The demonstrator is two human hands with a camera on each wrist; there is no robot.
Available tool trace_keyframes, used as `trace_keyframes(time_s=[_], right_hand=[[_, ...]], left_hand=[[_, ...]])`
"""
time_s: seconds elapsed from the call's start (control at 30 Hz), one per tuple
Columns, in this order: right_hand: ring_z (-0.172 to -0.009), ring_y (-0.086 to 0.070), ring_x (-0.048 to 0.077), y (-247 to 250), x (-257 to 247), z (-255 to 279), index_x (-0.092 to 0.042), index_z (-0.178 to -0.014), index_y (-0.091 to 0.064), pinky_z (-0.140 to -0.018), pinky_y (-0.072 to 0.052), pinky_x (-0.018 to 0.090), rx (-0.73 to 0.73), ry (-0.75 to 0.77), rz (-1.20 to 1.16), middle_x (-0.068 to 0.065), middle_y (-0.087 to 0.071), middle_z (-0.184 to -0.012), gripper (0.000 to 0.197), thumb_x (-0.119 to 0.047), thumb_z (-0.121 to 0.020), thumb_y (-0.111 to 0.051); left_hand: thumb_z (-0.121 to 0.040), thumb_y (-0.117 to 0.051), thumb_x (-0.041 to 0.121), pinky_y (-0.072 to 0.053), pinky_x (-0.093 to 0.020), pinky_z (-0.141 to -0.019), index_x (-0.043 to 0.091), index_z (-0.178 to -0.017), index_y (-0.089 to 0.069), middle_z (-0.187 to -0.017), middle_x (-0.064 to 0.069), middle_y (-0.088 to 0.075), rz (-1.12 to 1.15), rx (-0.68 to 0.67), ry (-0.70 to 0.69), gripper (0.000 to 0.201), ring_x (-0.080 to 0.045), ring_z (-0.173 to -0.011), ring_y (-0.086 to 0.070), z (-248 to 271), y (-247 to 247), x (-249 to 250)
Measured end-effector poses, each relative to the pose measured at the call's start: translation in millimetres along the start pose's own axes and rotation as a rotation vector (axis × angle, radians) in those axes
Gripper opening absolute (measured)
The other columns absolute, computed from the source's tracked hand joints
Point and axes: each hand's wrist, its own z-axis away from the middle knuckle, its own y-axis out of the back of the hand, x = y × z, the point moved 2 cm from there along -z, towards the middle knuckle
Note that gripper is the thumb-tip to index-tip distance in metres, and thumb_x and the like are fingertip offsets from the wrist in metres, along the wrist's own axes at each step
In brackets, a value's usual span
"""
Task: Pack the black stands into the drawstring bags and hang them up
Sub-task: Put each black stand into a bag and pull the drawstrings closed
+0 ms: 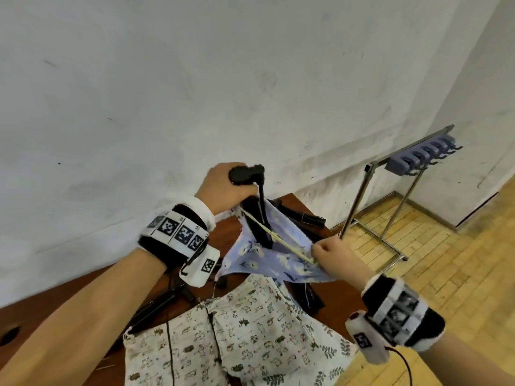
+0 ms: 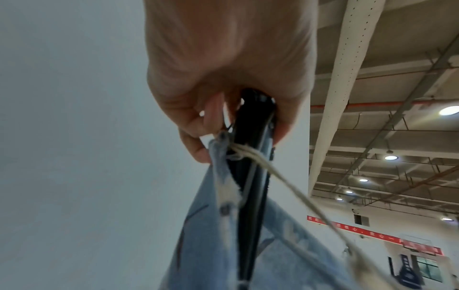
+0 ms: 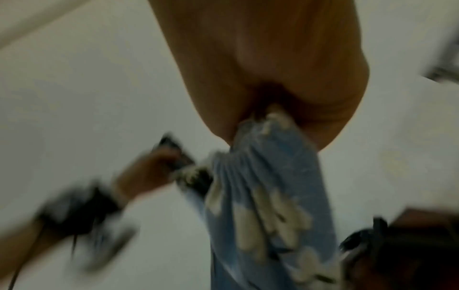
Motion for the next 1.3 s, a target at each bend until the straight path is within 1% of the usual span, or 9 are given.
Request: trace_keyframes(time_s=[0.07, 0.3, 0.57, 0.77, 0.87, 0.97, 1.07, 1.2, 1.3], right_hand=[[-0.04, -0.02, 0.011, -15, -5, 0, -0.014, -0.056, -0.035, -0.044, -0.023, 0.02, 0.0, 0.037, 0.139, 0.002, -0.029, -0.049, 0.04, -0.01, -0.095, -0.042], [-0.04, -0.053, 0.001, -4, -40, -3, 0.003, -0.068, -0.062, -0.042, -0.043, 0.013, 0.109, -0.027, -0.565, 0.007, -0.058, -0.057, 0.024, 0.0, -0.09, -0.053], [-0.055, -0.05, 0.012, -5, -16, 5, -0.013, -0.069, -0.068, -0.062, -0.044, 0.024, -0.226, -0.255, -0.531, 0.003, -0.057, -0.066, 0.028, -0.015, -0.09, -0.051], [-0.059, -0.027, 0.016, 5, -51, 22, -0.016, -0.062, -0.028, -0.064, -0.027, 0.031, -0.274, 0.106, -1.079, 0.002, -0.029, -0.063, 0.029, -0.01, -0.087, -0.04], [-0.07, -0.046, 0.016, 3, -51, 26, -0.012, -0.067, -0.037, -0.078, -0.035, 0.032, -0.333, 0.253, -1.282, 0.004, -0.047, -0.069, 0.021, -0.009, -0.083, -0.051], [-0.11, -0.06, 0.027, -7, -63, 30, -0.001, -0.081, -0.052, -0.095, -0.043, 0.037, -0.42, 0.41, -1.008, 0.005, -0.069, -0.1, 0.009, -0.005, -0.088, -0.049], [-0.126, -0.052, 0.009, -16, -80, 18, -0.006, -0.122, -0.062, -0.098, -0.047, 0.03, -0.308, 0.503, -0.444, -0.006, -0.054, -0.139, 0.035, 0.005, -0.089, -0.055], [-0.117, -0.043, -0.008, -33, -91, 4, -0.033, -0.152, -0.013, -0.077, -0.04, 0.002, -0.342, 0.557, 0.099, -0.025, -0.019, -0.149, 0.088, -0.012, -0.086, -0.067], [-0.107, -0.058, 0.009, -46, -84, -4, -0.051, -0.147, 0.008, -0.084, -0.041, 0.014, -0.37, 0.577, 0.302, -0.01, -0.043, -0.148, 0.102, -0.024, -0.086, -0.069]], left_hand=[[-0.074, -0.071, 0.016, -0.046, -0.033, -0.066, 0.008, -0.073, -0.061, -0.072, -0.011, -0.064, -0.057, -0.125, -0.04, 0.013, -0.025, -0.073, -0.061, 7, -16, 7], [-0.069, -0.073, 0.03, -0.049, -0.037, -0.065, 0.009, -0.079, -0.065, -0.074, -0.009, -0.066, -0.122, -0.686, -0.067, 0.024, -0.025, -0.069, -0.061, 39, -87, -9], [-0.071, -0.074, 0.019, -0.041, -0.026, -0.064, 0.031, -0.057, -0.049, -0.064, 0.011, -0.055, -0.02, -0.611, 0.102, 0.031, -0.01, -0.064, -0.054, 68, -123, -64], [-0.071, -0.074, 0.014, -0.044, -0.03, -0.062, 0.02, -0.06, -0.05, -0.061, 0.006, -0.054, 0.035, -0.613, 0.107, 0.026, -0.012, -0.059, -0.052, 70, -121, -69], [-0.072, -0.073, 0.014, -0.046, -0.034, -0.064, 0.007, -0.07, -0.056, -0.068, -0.004, -0.057, 0.047, -0.626, 0.134, 0.019, -0.016, -0.062, -0.053, 77, -113, -80], [-0.072, -0.073, 0.013, -0.045, -0.031, -0.062, 0.004, -0.072, -0.056, -0.068, -0.005, -0.056, 0.056, -0.622, 0.123, 0.019, -0.014, -0.061, -0.052, 86, -109, -85], [-0.071, -0.072, 0.017, -0.051, -0.035, -0.068, 0.01, -0.074, -0.06, -0.07, -0.002, -0.061, 0.065, -0.624, 0.168, 0.014, -0.014, -0.065, -0.057, 84, -110, -86], [-0.076, -0.073, 0.03, -0.052, -0.035, -0.084, 0.015, -0.104, -0.064, -0.1, -0.007, -0.067, -0.121, -0.695, 0.211, 0.034, -0.023, -0.095, -0.062, 90, -120, -90], [-0.085, -0.065, 0.036, -0.045, -0.029, -0.082, 0.015, -0.122, -0.053, -0.111, -0.007, -0.061, -0.135, -0.732, 0.23, 0.044, -0.025, -0.103, -0.059, 102, -123, -91]])
